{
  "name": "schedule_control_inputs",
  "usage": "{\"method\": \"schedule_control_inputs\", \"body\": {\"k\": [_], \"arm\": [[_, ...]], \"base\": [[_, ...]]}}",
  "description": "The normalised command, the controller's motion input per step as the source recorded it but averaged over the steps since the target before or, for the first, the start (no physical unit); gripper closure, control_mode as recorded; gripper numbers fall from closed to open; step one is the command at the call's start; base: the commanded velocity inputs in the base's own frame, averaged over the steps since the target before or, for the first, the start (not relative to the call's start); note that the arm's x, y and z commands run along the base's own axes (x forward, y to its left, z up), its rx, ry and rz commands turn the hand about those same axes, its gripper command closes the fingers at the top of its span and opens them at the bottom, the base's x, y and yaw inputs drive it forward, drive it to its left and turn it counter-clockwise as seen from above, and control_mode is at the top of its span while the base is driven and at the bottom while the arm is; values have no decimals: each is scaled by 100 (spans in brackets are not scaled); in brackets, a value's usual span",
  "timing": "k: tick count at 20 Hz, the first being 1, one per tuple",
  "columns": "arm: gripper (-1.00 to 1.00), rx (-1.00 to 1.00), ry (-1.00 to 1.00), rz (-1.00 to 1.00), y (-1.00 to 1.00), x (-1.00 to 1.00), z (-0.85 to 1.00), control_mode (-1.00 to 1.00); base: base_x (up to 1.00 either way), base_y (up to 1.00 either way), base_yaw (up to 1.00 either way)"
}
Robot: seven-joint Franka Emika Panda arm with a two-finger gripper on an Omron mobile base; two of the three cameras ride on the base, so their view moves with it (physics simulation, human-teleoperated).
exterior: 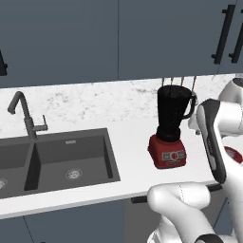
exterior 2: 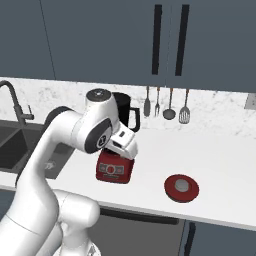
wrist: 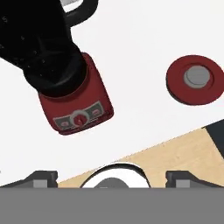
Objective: Close the lid blender by securely placing the lid on top.
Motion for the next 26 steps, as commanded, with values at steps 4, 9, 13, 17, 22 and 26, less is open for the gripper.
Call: {"method": "schedule_control_inputs", "body": {"k": [4, 9, 13, 17, 22, 26], "arm": [[-100, 13, 20, -28, -100, 0, -25, -100], [-100, 11, 17, -25, -100, -2, -39, -100], [-100, 9, 13, -22, -95, -2, -36, -100], [-100, 6, 3, -7, -63, 0, -24, -100], [-100, 1, 0, 0, -28, 0, -18, -100], [-100, -2, 0, 0, -3, 10, -41, -100]], "base": [[0, 0, 0], [0, 0, 0], [0, 0, 0], [0, 0, 0], [0, 0, 0], [0, 0, 0]]}}
